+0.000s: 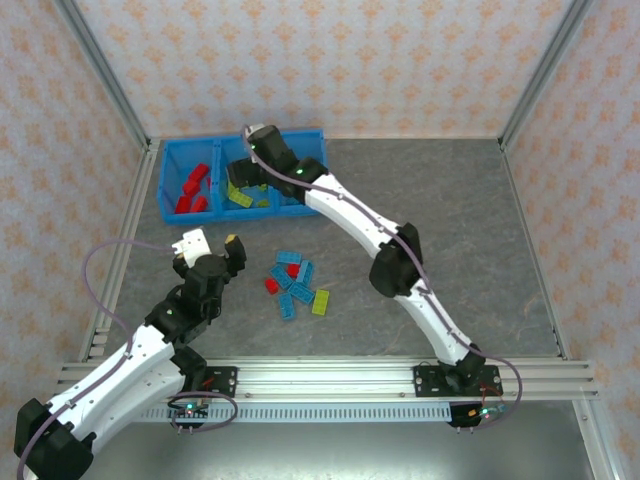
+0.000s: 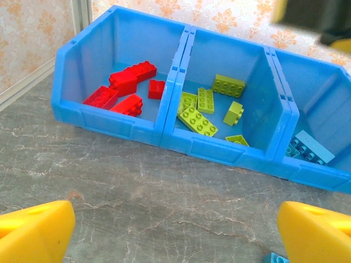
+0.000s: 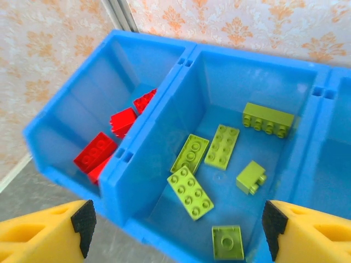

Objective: Sort the legos into containers by color

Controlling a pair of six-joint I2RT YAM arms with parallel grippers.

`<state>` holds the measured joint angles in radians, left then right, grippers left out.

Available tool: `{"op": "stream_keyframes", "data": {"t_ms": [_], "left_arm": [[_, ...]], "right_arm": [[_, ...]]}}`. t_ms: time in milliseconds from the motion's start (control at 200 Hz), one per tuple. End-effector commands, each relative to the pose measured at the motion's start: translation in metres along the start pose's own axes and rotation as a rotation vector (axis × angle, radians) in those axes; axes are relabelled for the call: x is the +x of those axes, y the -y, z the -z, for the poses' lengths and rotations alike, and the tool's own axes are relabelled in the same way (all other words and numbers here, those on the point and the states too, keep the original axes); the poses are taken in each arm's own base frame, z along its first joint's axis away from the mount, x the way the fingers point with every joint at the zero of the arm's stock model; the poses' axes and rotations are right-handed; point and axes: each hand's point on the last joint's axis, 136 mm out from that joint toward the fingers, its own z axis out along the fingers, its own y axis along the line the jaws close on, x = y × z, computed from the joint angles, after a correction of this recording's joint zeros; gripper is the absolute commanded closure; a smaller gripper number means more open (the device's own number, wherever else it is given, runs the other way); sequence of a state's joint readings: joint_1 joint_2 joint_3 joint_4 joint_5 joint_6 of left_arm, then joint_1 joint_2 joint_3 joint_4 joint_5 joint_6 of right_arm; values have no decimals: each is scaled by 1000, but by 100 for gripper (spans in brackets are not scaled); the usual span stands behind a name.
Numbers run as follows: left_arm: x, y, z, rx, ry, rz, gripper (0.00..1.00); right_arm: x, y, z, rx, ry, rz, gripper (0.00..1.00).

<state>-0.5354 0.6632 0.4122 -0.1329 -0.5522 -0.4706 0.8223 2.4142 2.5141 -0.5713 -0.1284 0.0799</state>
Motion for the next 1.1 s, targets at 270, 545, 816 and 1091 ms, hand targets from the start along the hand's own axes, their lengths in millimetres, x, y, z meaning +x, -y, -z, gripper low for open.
{"op": "stream_keyframes", "data": {"t_ms": [270, 545, 816, 1091], "left_arm": [[22, 59, -7, 237, -197, -187, 2], [76, 79, -17, 166, -520, -63, 13], [141, 55, 5, -7, -721, 149, 35], [167, 78, 2, 42, -810, 115, 38]], "right_arm": [[110, 56, 181, 110, -49, -316, 18], [200, 92, 245, 198, -145, -434, 18], [182, 102, 268, 240, -71, -375, 15], [187, 101, 256, 245, -105, -379, 15]]}}
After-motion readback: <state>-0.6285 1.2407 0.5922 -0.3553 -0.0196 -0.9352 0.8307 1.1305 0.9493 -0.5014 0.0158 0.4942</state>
